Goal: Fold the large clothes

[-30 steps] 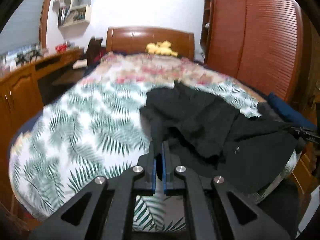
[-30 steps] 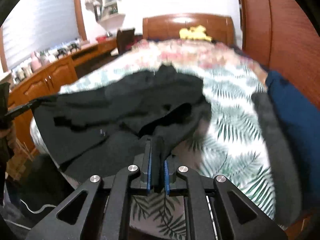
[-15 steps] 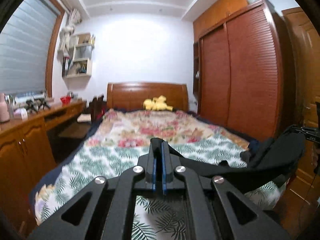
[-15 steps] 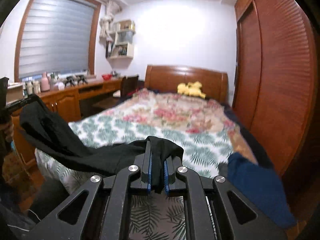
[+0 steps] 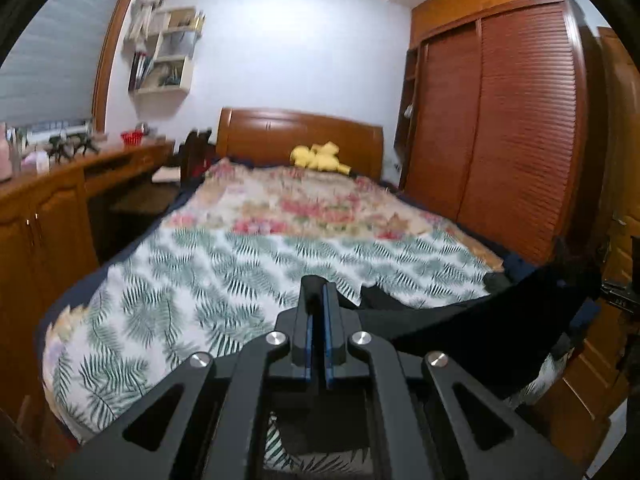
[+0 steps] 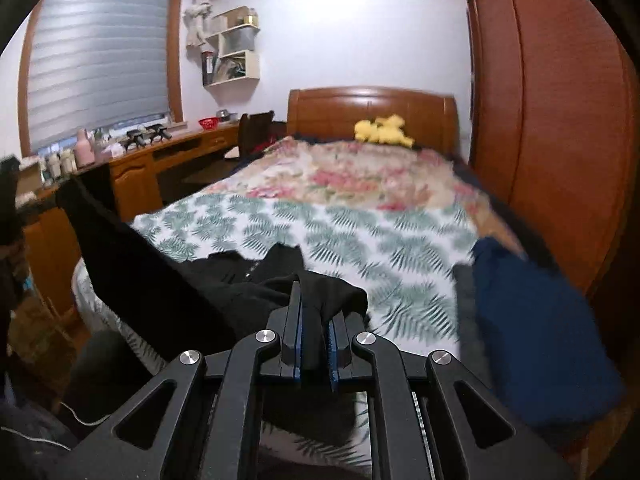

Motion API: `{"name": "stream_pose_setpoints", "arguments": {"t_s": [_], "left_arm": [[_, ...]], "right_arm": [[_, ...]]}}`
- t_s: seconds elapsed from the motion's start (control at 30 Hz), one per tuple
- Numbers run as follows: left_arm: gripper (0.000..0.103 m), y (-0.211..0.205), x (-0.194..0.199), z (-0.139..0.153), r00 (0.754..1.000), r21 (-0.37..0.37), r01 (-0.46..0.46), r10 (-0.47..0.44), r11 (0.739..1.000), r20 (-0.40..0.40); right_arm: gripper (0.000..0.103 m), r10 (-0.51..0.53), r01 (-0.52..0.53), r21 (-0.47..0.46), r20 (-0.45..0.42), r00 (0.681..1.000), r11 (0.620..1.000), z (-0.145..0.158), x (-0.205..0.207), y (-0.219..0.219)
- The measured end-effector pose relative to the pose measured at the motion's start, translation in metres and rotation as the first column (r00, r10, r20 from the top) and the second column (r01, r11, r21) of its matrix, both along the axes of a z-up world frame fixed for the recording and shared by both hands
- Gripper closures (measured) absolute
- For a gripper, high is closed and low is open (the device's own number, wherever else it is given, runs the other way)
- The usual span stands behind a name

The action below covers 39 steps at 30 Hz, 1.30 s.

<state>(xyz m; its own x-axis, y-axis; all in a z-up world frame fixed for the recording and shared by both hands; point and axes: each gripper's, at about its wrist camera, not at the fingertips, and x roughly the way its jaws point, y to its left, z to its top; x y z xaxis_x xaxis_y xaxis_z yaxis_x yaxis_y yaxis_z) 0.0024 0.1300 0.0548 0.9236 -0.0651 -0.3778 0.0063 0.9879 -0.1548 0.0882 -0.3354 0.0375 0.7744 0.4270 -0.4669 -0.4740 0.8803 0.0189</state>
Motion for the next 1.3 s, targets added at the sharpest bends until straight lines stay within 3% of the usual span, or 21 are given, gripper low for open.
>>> {"name": "stream_pose_setpoints", "arguments": {"t_s": [0.17, 0.33, 0.47, 0.97, 1.13, 1.3], "left_arm": [[0.1, -0.009, 0.027, -0.037, 0.998, 0.032, -0.022, 0.025, 0.999, -0.065], [0.1, 0.001, 0.064, -0.078, 0.989, 0.023, -0.049, 0.051, 0.999, -0.135], [0.1, 0.006, 0.096, -0.095, 0.984, 0.023, -0.051, 0.055, 0.998, -0.169], [0.1, -0.003, 0.236, -0.063, 0.989, 0.145, -0.032, 0.053, 0.989, -0.141], [0.1, 0.002, 0.27, -0.064, 0.984, 0.147, -0.055, 0.078, 0.988, -0.16], [0.1, 0.002, 0.294, -0.075, 0.977, 0.173, -0.046, 0.08, 0.984, -0.195]], "right_arm": [[0.096, 0.008, -0.007, 0.017, -0.048, 0.999, 1.0, -0.034, 0.024, 0.004], [0.096, 0.013, -0.015, -0.026, -0.082, 0.997, 1.0, -0.072, 0.052, 0.018], [0.096, -0.004, -0.004, -0.077, -0.098, 0.995, 0.997, -0.098, 0.083, 0.031], [0.096, -0.075, 0.062, -0.126, -0.101, 0.992, 0.99, -0.097, 0.257, 0.066], [0.096, -0.114, 0.096, -0.129, -0.145, 0.983, 0.987, -0.107, 0.308, 0.081], [0.096, -0.137, 0.105, -0.15, -0.224, 0.965, 0.983, -0.136, 0.346, 0.09]]}}
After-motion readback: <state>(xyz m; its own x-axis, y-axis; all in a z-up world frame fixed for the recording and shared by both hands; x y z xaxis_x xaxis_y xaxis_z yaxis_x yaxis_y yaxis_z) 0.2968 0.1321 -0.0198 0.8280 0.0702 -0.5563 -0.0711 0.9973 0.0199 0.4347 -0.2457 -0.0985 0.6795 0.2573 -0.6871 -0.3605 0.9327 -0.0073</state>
